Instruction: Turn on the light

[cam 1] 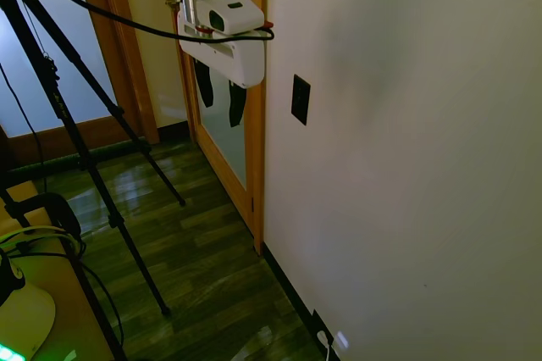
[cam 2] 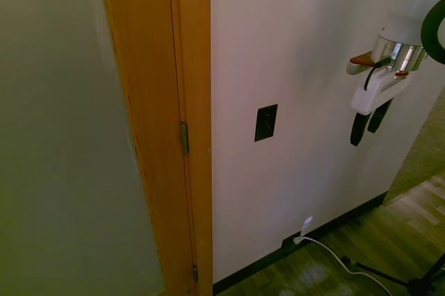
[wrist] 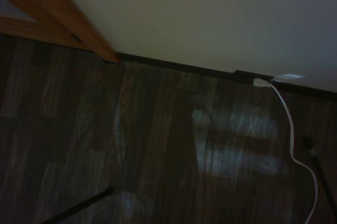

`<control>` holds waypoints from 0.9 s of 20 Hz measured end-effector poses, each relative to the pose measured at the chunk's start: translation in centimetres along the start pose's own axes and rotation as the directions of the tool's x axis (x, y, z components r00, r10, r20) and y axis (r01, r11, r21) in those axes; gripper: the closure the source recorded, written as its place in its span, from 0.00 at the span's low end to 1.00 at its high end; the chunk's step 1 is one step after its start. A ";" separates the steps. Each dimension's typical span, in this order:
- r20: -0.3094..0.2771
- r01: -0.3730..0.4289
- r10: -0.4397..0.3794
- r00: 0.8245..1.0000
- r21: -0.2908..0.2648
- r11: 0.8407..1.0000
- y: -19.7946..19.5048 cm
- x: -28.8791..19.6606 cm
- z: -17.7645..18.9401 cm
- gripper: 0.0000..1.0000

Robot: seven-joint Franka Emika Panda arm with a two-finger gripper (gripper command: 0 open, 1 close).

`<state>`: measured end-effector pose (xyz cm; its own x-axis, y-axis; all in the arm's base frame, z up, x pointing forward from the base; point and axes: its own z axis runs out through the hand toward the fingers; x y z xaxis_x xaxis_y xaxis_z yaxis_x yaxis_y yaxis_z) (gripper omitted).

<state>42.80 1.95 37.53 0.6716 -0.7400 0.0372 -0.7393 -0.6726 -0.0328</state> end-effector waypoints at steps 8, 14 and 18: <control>-0.088 -0.028 0.038 0.995 0.114 0.993 -2.7 1.0 2.0 0.00; -0.148 -0.022 0.058 0.987 0.234 0.972 -6.5 2.0 2.7 0.00; -0.145 -0.056 0.102 0.984 0.294 0.954 -10.0 3.7 3.0 0.00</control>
<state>52.82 5.91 35.02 0.5784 -0.7961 0.1779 -0.7281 -0.6022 -0.3275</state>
